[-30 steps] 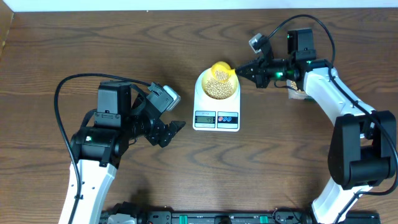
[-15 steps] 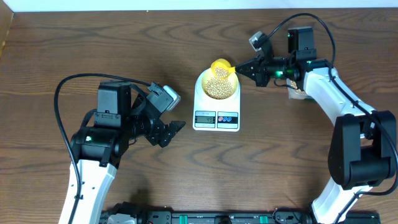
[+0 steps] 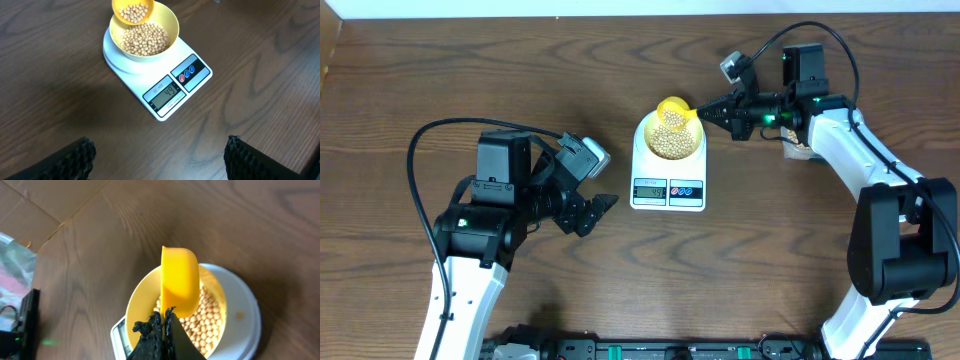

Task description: Scoop item into bowl and weigh 50g on scale

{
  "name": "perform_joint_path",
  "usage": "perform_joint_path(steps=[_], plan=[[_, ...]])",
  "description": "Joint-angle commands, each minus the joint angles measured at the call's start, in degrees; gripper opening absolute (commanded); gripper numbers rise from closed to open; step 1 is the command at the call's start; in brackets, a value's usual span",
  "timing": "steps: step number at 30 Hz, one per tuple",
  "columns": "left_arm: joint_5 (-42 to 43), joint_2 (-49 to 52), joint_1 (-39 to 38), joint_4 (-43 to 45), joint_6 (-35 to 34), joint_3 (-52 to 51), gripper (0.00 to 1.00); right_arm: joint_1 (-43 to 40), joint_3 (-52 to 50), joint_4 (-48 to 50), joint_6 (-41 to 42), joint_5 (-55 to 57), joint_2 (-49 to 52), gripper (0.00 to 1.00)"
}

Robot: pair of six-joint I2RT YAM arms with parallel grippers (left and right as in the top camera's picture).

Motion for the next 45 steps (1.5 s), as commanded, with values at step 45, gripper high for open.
perform_joint_path(steps=[45], plan=[[-0.1,0.0,0.2,-0.2,0.7,-0.2,0.85,0.7,0.0,1.0,-9.2,-1.6,0.3,0.01]])
